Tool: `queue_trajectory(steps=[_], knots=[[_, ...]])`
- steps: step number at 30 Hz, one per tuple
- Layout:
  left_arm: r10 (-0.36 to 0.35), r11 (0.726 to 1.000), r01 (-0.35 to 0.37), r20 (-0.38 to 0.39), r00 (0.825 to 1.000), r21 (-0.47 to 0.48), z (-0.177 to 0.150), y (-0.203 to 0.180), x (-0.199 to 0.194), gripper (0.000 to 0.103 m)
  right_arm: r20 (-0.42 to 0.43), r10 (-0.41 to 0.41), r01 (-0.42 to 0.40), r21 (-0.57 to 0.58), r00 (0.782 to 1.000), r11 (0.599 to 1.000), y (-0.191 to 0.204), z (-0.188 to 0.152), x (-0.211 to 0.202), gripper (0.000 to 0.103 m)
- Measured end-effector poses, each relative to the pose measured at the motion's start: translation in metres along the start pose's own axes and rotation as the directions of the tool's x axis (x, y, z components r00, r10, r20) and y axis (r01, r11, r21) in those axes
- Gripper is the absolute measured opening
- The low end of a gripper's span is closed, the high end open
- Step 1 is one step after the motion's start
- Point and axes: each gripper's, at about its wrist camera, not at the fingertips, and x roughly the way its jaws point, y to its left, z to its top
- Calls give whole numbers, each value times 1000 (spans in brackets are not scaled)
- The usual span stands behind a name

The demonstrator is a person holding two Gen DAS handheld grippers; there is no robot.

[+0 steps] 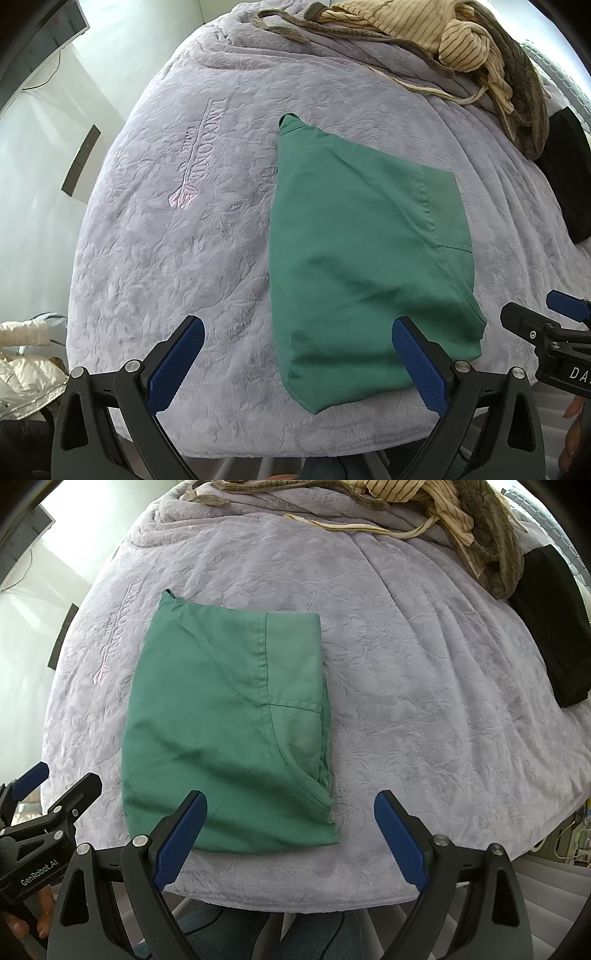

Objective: Fold large clothes

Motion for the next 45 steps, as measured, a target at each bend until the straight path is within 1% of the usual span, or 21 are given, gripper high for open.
queue_trajectory(steps=[31, 45], knots=[[10, 1000, -10, 0, 1000, 18, 5, 1, 0, 102, -3, 1, -1, -4, 1000, 1000, 1, 0, 2, 93], [13, 1000, -13, 13, 1000, 9, 6, 2, -1, 102, -14, 3, -4, -5, 1000, 1000, 1, -1, 5, 93]])
